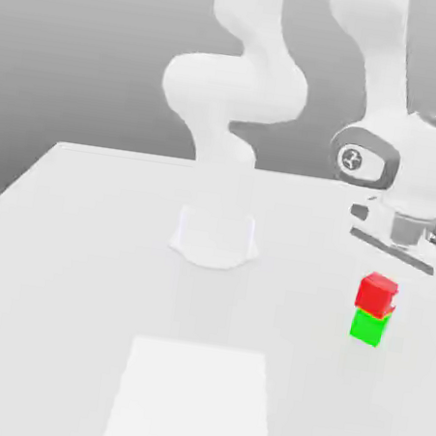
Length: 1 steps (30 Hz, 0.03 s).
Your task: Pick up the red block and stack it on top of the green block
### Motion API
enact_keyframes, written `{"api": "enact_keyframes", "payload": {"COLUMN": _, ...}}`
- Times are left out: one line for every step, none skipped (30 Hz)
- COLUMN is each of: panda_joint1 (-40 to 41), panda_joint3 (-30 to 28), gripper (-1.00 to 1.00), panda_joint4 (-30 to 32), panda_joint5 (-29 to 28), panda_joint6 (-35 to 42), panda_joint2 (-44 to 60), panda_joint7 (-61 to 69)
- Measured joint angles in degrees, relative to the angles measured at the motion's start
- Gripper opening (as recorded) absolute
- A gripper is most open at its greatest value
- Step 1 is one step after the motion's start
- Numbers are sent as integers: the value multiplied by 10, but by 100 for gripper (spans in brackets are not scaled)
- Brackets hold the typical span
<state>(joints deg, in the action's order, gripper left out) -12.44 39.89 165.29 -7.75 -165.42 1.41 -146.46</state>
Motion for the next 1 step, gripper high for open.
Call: {"api": "enact_keyframes", "payload": {"panda_joint1": -2, "panda_joint3": -4, "gripper": -100, "panda_joint4": -1, "panda_joint5": -12, "panda_joint6": -5, "panda_joint2": 6, "panda_joint7": -8}}
